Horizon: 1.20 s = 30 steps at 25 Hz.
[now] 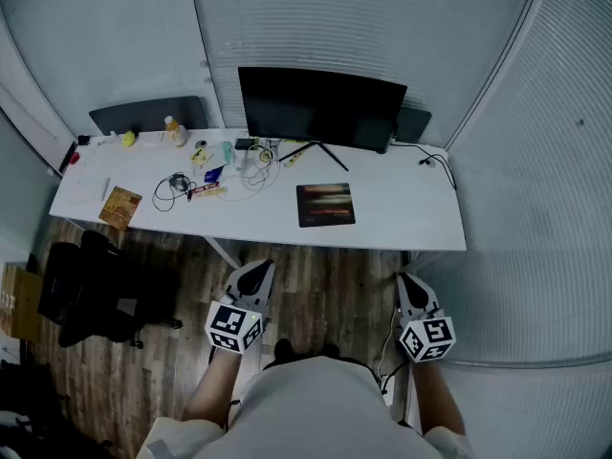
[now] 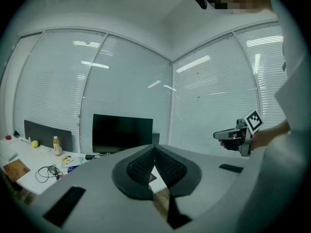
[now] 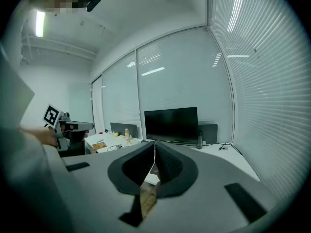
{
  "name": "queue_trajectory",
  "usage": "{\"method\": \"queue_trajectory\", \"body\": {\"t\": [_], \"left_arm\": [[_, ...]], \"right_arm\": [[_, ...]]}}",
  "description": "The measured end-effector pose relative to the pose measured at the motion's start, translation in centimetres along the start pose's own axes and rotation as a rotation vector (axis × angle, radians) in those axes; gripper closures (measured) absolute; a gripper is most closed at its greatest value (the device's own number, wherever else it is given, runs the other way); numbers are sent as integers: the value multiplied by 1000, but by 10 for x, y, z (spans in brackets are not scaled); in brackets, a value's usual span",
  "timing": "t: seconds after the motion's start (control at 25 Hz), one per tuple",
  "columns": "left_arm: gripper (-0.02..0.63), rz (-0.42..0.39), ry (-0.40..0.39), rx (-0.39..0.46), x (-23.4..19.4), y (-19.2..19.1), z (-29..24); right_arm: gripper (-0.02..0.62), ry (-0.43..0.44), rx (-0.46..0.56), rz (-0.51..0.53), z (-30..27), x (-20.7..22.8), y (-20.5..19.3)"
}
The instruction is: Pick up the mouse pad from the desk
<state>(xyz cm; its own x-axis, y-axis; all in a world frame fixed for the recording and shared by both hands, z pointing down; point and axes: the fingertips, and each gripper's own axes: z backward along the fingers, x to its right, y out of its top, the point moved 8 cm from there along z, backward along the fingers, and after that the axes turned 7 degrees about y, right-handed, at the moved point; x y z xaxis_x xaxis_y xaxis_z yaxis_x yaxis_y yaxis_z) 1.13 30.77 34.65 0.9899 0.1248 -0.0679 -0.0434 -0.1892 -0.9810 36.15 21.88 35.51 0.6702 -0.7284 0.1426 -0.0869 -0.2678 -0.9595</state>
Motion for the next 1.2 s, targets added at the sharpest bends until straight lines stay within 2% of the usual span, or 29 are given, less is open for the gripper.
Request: {"method": "queue_trajectory", "body": {"t": [0.4,0.68,1.2], "left_arm": [[591,9,0,0,-5,-2,-4],[591,4,-14,2,-16,-3,-1],[591,-33,-84,7,-62,-7,9]], "right_arm": [[563,-1,1,2,-8,0,3],[561,9,21,-39,-14,-8,5],[561,-66,12,-25,-39,-46,-5]]}}
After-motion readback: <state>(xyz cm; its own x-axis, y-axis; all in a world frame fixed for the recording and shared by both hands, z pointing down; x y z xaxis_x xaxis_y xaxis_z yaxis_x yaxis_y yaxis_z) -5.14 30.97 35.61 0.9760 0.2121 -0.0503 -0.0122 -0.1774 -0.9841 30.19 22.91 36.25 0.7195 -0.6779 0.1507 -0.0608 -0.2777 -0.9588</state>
